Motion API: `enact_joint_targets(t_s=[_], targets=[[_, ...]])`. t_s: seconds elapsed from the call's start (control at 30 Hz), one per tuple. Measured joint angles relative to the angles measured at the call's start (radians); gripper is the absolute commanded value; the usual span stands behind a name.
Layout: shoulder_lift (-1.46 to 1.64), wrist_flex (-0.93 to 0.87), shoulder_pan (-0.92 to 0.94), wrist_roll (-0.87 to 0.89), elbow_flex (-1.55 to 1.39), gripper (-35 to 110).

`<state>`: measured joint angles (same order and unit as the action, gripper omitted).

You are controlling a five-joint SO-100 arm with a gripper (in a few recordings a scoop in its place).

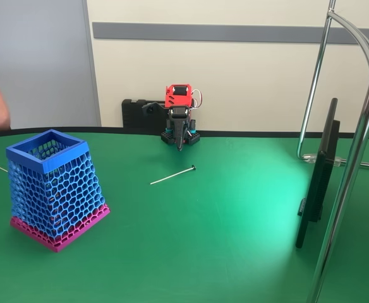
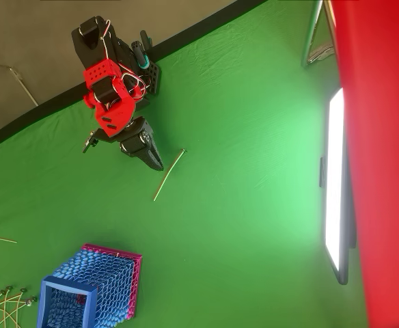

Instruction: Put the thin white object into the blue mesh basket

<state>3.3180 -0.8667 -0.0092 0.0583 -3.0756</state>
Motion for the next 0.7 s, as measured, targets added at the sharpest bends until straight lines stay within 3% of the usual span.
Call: enact_joint_targets(t_s=[0.7], targets=[[0.0,0.0,-0.034,-0.02,0.0,1]])
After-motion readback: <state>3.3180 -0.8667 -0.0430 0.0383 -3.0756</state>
